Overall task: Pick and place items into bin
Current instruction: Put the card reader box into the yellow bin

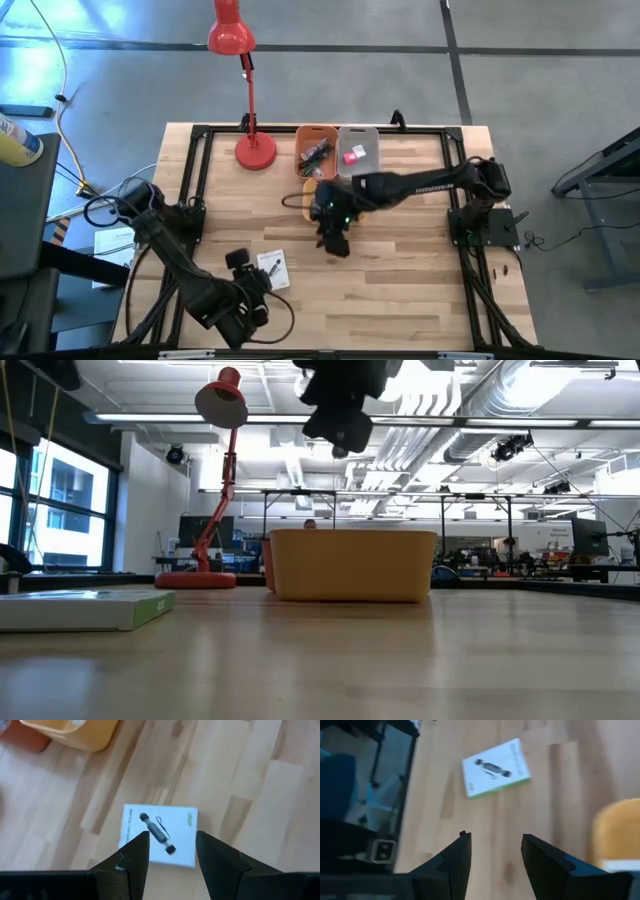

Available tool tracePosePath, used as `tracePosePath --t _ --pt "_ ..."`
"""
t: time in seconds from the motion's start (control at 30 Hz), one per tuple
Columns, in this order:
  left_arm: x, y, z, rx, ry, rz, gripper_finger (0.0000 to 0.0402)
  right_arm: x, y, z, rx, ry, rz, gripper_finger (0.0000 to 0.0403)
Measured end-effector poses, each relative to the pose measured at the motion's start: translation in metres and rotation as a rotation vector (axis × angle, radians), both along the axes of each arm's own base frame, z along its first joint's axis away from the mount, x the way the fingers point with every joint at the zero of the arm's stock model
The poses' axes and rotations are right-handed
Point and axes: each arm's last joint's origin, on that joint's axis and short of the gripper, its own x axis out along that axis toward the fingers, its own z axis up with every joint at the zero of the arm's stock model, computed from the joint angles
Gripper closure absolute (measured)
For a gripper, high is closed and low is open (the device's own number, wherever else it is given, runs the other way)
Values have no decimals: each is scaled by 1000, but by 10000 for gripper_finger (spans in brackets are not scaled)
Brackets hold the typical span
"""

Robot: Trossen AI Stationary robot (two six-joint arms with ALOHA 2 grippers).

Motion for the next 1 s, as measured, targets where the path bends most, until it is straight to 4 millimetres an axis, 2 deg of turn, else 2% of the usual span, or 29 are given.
tracePosePath --t 0.13,0.27,0.53,0.7,1.0 --pt "-8 -6 -8 -25 -4 22 252 3 23 -14 95 -31 -51 238" --pt "-17 -15 -27 -81 -57 60 252 4 42 -31 196 -97 -146 238" --pt "-35 -27 -61 -198 -199 175 252 -5 62 -64 387 -192 -363 238" --pt "-42 -18 -76 -202 -165 257 252 -8 69 -68 371 -195 -391 238" --pt "-39 19 -104 -93 -75 325 252 -9 83 -62 348 -260 -365 238"
